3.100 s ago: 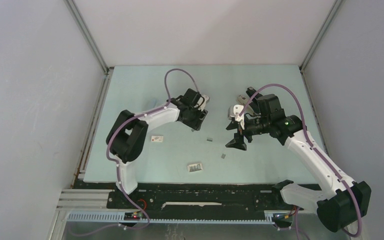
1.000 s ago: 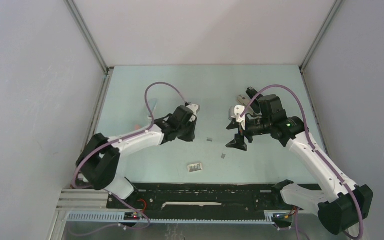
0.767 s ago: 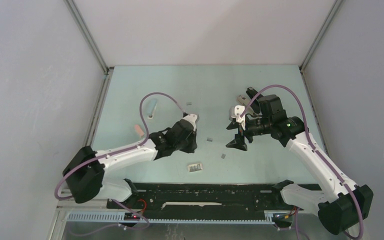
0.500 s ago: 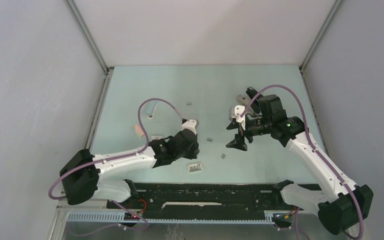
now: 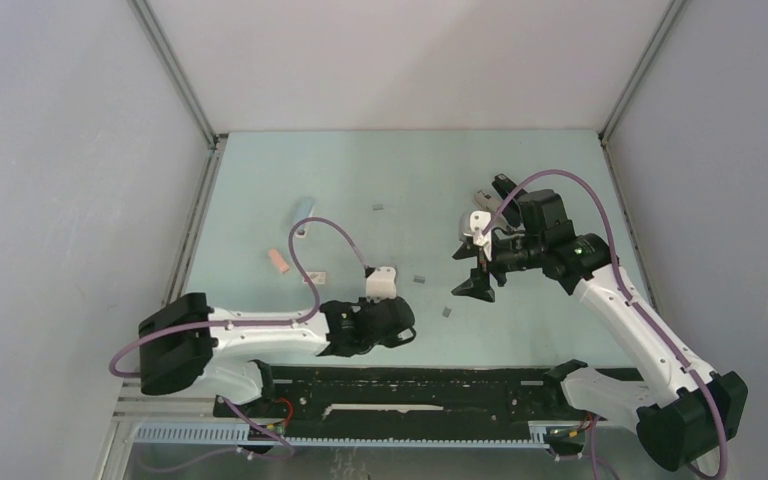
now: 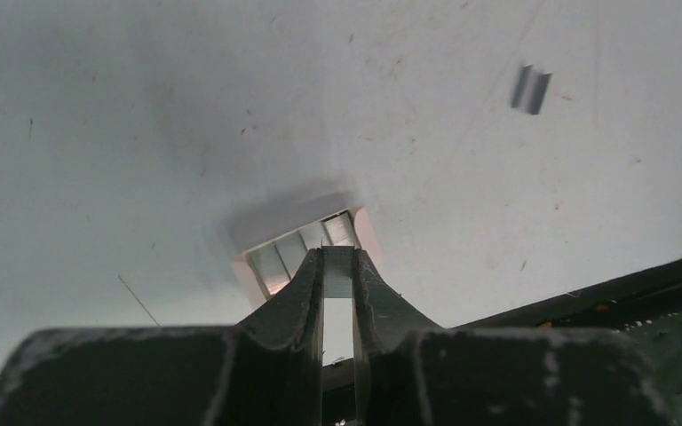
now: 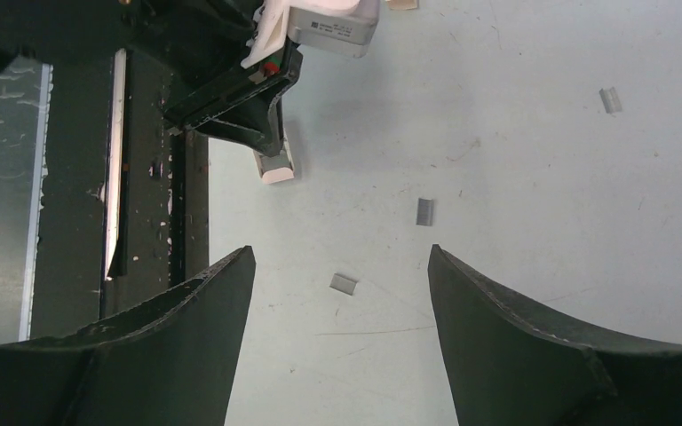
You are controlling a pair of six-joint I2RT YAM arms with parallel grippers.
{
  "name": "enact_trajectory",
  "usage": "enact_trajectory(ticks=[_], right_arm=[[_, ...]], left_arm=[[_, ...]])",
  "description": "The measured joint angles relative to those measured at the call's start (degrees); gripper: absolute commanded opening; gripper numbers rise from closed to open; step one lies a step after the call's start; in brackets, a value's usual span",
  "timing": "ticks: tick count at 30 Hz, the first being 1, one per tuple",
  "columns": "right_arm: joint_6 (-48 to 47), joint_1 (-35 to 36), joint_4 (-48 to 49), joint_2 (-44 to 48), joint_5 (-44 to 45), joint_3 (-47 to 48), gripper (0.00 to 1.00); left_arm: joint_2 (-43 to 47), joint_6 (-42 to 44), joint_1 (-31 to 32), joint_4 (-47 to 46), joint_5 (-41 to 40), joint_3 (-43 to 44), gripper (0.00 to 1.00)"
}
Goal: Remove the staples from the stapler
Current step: Place the staple in the staple box.
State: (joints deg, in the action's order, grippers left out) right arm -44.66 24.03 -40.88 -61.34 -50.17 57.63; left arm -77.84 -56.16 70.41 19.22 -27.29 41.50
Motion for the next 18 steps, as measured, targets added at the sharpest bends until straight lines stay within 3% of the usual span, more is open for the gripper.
enact_trajectory(ticks=[18], right_arm=[[-0.02, 0.00, -0.02, 0.17, -0.07, 0.00, 0.81]], left_arm=[[-6.86, -10.47, 2.49, 6.43, -6.03, 4.85, 0.11]])
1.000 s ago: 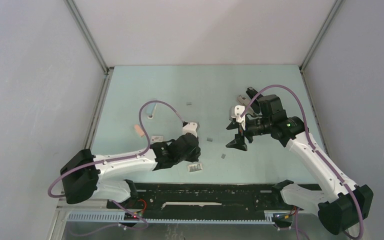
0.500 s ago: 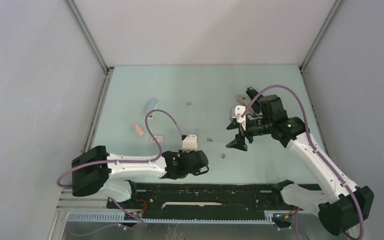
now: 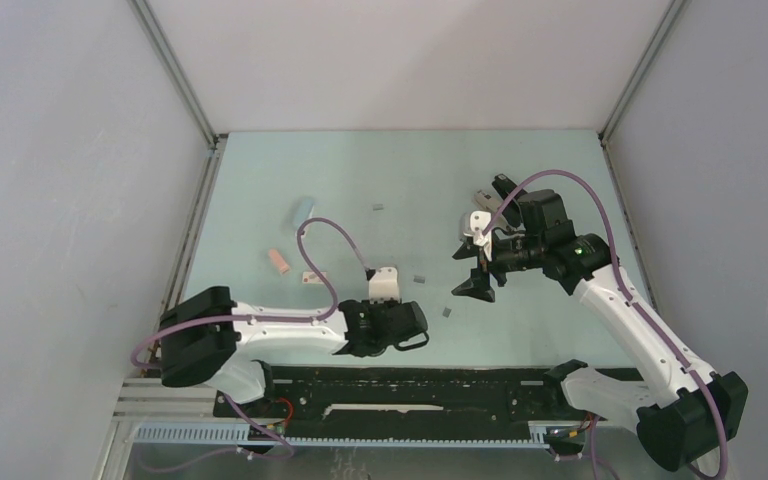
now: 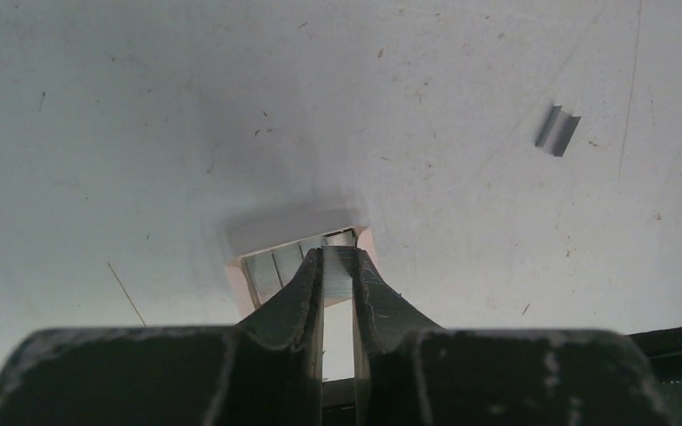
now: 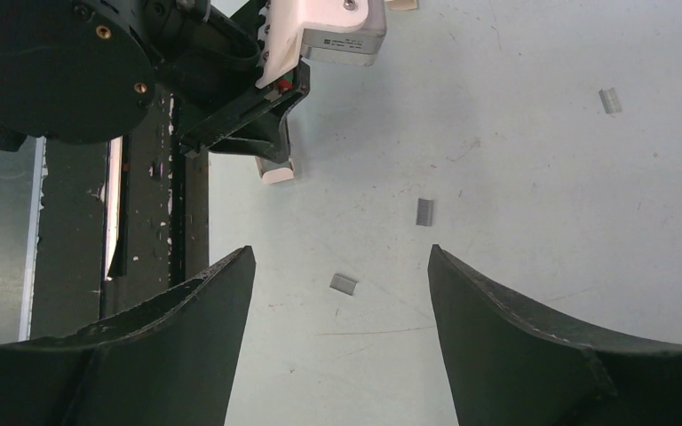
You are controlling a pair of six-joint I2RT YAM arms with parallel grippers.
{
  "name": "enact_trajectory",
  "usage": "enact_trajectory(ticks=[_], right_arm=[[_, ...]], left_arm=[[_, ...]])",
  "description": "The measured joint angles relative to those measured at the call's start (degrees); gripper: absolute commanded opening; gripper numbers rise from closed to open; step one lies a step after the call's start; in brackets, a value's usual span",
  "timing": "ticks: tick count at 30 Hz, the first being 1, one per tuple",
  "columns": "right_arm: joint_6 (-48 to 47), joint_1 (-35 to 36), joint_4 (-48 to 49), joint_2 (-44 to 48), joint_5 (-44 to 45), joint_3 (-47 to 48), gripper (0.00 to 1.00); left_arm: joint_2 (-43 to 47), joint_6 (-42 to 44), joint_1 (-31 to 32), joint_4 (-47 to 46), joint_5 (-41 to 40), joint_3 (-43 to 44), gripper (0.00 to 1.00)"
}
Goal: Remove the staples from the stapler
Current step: Place the staple in the staple box.
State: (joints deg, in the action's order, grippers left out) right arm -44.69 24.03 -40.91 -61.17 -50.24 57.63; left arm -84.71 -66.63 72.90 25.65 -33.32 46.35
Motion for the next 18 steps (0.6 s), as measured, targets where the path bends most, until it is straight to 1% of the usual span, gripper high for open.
enact_trajectory(ticks=[10, 18], right_arm=[[0.00, 0.00, 0.00, 0.00, -0.02, 0.00, 0.81], [0.02, 0.00, 0.00, 0.00, -0.04, 0.00, 0.81]], left_arm=[[-0.90, -5.46, 1.62, 3.32, -2.56, 0.28, 0.11], [-2.99, -7.45, 1.62, 4.63, -2.84, 0.31, 0.12]])
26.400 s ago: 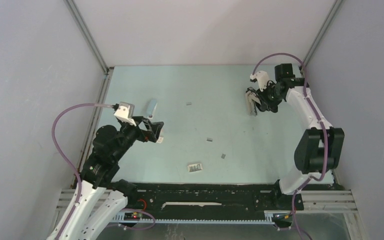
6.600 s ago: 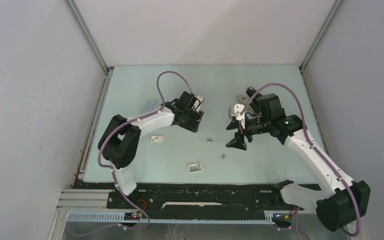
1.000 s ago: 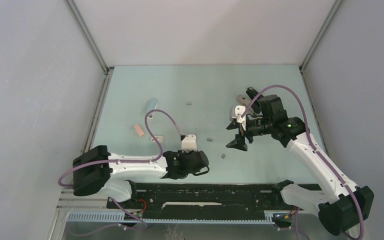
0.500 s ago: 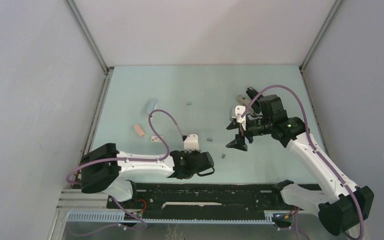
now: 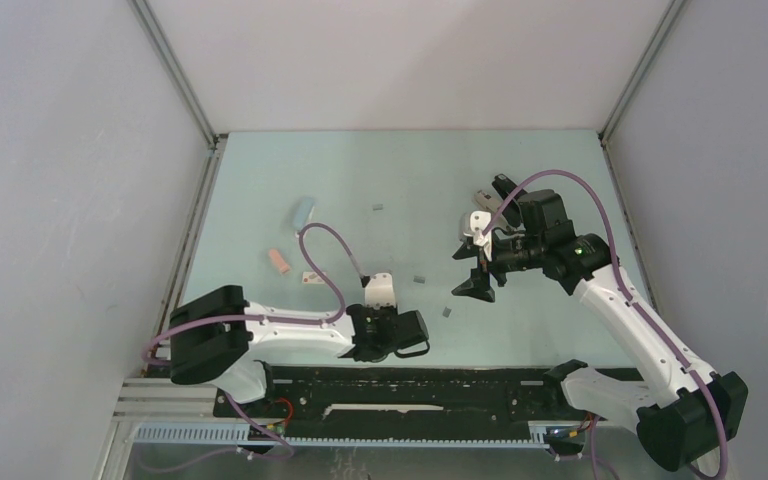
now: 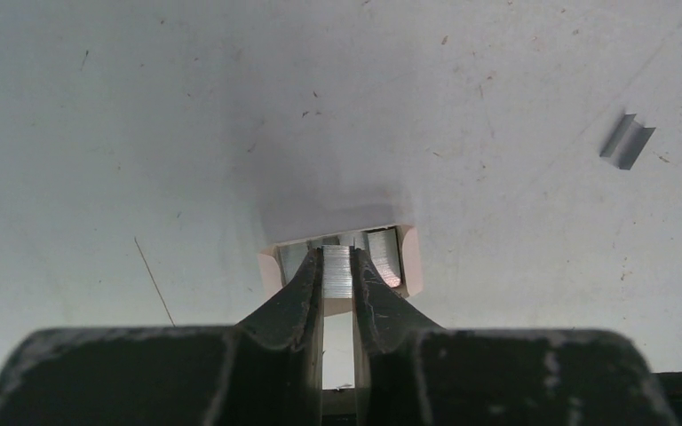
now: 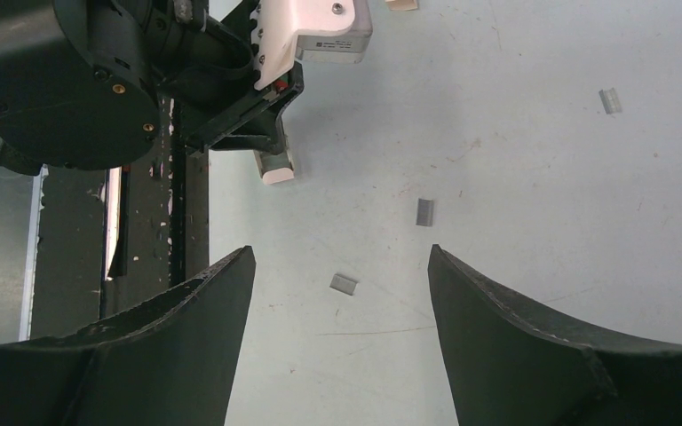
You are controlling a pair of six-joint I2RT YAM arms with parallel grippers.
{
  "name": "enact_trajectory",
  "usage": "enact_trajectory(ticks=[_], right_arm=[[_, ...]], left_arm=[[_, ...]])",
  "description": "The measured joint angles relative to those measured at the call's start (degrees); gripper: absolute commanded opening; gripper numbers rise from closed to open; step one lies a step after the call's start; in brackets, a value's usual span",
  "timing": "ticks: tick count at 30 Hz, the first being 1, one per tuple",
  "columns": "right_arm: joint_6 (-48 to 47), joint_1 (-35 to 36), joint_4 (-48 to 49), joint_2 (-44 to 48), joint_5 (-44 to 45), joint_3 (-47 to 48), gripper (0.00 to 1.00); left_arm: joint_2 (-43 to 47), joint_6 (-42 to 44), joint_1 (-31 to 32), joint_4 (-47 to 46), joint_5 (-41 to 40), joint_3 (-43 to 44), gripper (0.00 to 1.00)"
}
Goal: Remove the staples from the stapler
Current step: Place the staple in the staple box.
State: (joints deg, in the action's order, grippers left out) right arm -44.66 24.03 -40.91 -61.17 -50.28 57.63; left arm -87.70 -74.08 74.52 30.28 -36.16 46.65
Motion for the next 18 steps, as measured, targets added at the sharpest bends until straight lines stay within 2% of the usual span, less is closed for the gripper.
enact_trajectory(ticks=[18], right_arm=[[0.00, 0.00, 0.00, 0.02, -0.22, 0.00, 0.81]], left_arm=[[-1.57, -1.07, 0.15, -0.61, -0.72, 0.00, 0.14]])
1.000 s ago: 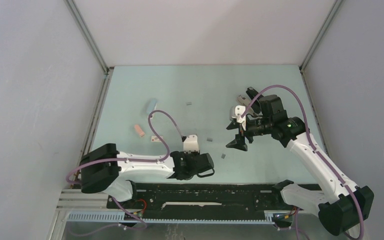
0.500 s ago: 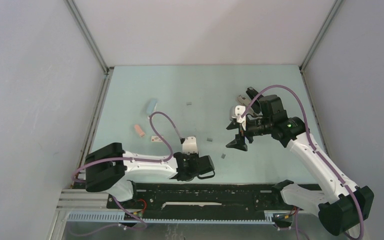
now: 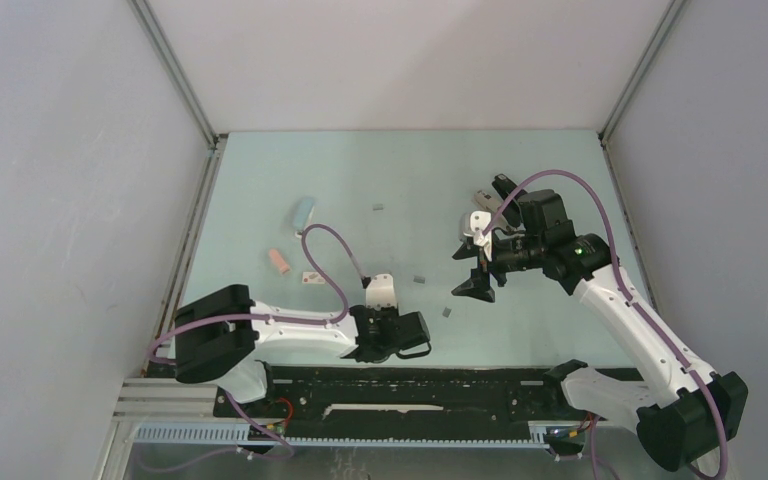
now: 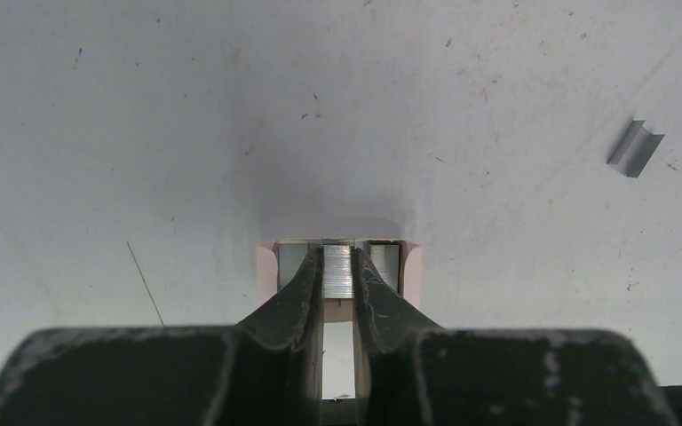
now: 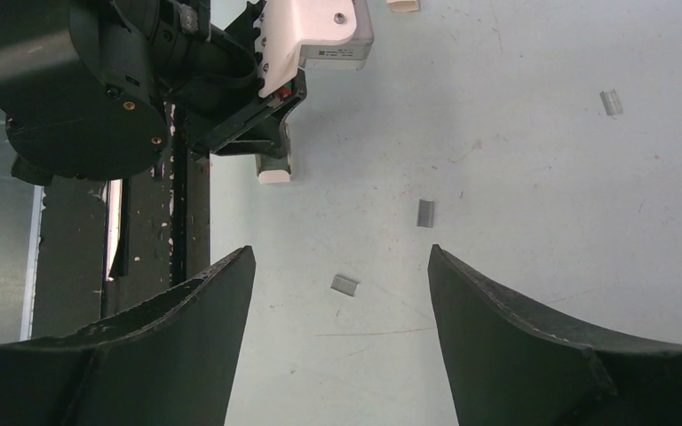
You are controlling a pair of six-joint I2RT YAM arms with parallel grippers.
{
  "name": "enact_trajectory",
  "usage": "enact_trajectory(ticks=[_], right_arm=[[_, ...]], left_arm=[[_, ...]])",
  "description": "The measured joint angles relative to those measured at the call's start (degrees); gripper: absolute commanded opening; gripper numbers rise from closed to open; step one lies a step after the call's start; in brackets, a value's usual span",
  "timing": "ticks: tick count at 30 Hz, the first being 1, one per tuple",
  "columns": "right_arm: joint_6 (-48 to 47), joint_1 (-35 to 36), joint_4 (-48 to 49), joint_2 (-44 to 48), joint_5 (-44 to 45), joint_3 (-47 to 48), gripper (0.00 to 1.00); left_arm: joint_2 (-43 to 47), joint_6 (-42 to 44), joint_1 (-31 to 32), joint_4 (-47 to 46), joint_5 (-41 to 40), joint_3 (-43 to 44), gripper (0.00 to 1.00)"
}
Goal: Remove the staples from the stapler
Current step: Place the staple in the staple box.
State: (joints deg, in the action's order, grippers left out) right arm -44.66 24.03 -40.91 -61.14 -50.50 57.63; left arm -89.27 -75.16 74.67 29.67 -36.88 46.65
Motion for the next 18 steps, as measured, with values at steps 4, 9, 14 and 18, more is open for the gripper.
enact_trajectory(ticks=[4, 9, 14, 18], right_arm=[[-0.02, 0.00, 0.00, 0.00, 0.00, 0.00, 0.81], [-0.02, 0.00, 0.00, 0.22, 0.00, 0.00, 0.81], [-0.02, 0.00, 0.00, 0.55, -0.15, 0.00, 0.81], [-0.02, 0.00, 0.00, 0.55, -0.17, 0.00, 0.81]], left_arm=[[0.00, -0.07, 0.22, -0.20, -0.02, 0.00, 0.15], [0.00, -0.26, 0.72, -0.24, -0.02, 0.00, 0.15], [0.00, -0.55, 1.51, 0.79, -0.04, 0.90, 0.16], [0.00, -0.52, 2.05, 1.64, -0.28, 3.21, 0.16]])
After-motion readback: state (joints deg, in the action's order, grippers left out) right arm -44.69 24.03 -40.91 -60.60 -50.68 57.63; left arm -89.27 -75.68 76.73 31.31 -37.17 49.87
